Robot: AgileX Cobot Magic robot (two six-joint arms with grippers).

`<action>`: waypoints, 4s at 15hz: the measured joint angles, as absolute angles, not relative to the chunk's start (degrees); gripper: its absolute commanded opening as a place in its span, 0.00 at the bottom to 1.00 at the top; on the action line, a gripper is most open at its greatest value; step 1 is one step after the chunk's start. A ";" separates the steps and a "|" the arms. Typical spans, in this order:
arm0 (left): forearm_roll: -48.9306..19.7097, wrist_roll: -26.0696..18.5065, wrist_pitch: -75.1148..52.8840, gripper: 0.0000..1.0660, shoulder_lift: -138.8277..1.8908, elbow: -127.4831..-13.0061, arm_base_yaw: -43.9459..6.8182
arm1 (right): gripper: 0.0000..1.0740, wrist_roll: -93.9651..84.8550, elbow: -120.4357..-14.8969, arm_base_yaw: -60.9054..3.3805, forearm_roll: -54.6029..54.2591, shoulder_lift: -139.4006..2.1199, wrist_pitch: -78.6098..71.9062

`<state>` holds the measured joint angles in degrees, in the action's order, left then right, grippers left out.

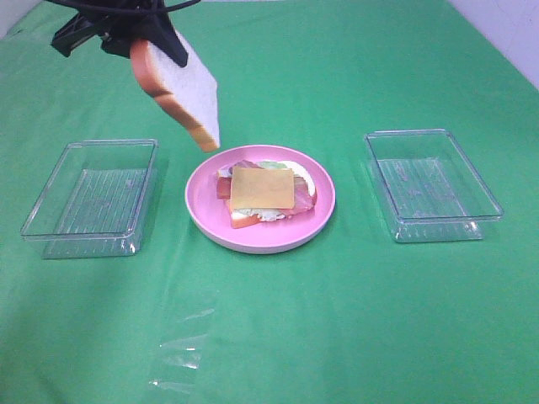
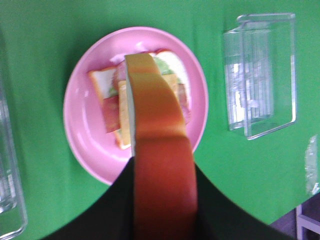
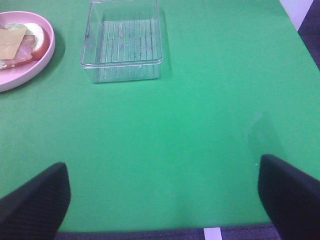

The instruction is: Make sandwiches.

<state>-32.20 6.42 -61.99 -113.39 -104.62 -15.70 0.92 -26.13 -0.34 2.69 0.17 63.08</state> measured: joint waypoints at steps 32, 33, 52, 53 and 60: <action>-37.18 0.52 -68.75 0.94 -136.25 -119.40 -16.79 | 0.91 0.92 -26.13 -0.34 2.69 0.17 63.08; -31.23 2.92 -68.93 0.94 -135.91 -122.56 -16.79 | 0.91 0.92 -26.13 -0.34 2.69 0.17 63.08; -2.58 0.63 -68.58 0.94 -62.97 -55.58 -1.60 | 0.91 0.92 -26.13 -0.34 2.64 0.17 63.08; -2.58 0.97 -66.06 0.94 -53.69 -48.30 -1.60 | 0.91 0.92 -26.13 -0.34 2.64 0.17 63.08; -2.52 1.20 -62.05 0.94 -14.15 -30.48 -1.60 | 0.91 0.92 -26.13 -0.34 2.64 0.17 63.08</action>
<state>-2.52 1.20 -62.05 -14.15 -30.48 -1.60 0.92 -26.13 -0.34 2.64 0.17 63.08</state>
